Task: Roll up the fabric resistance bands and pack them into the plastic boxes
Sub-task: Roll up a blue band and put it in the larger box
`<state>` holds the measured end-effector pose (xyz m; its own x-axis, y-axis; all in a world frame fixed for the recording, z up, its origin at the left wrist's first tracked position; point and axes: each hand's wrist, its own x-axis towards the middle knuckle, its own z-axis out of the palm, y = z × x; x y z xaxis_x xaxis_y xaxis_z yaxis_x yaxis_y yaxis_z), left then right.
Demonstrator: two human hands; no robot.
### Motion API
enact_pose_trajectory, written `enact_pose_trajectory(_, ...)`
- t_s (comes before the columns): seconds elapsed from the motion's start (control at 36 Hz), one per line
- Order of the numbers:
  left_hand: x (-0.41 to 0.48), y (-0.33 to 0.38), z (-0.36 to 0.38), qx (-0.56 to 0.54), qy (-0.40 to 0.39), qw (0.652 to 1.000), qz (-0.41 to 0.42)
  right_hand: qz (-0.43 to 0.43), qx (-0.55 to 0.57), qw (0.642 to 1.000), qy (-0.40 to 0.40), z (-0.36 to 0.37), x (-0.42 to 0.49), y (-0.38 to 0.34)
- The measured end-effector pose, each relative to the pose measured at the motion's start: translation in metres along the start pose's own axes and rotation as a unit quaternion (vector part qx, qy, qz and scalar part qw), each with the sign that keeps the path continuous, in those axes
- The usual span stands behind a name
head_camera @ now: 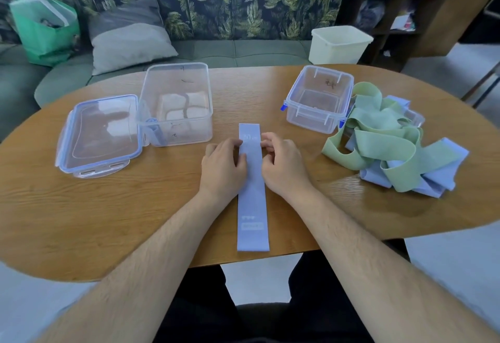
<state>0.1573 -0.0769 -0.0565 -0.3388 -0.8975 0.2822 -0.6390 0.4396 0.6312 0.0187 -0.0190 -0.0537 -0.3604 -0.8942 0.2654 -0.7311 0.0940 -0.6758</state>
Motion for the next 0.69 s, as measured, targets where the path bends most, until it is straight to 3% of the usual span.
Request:
enact_pose_trajectory(0.17, 0.0, 0.006, -0.004, 0.015, -0.032, 0.999, -0.005, 0.003, -0.04, 0.999, -0.034, -0.002, 0.001, -0.001)
enact_pose_trajectory(0.56, -0.006, 0.002, -0.005, -0.001, -0.001, 1.0, -0.008, 0.026, -0.041, 0.999, 0.009, -0.003, -0.004, -0.003)
enact_pose_trajectory(0.69, -0.012, 0.003, -0.008, -0.01, -0.017, 1.0, 0.006, 0.007, -0.05, 0.998, -0.04, -0.005, -0.008, -0.001)
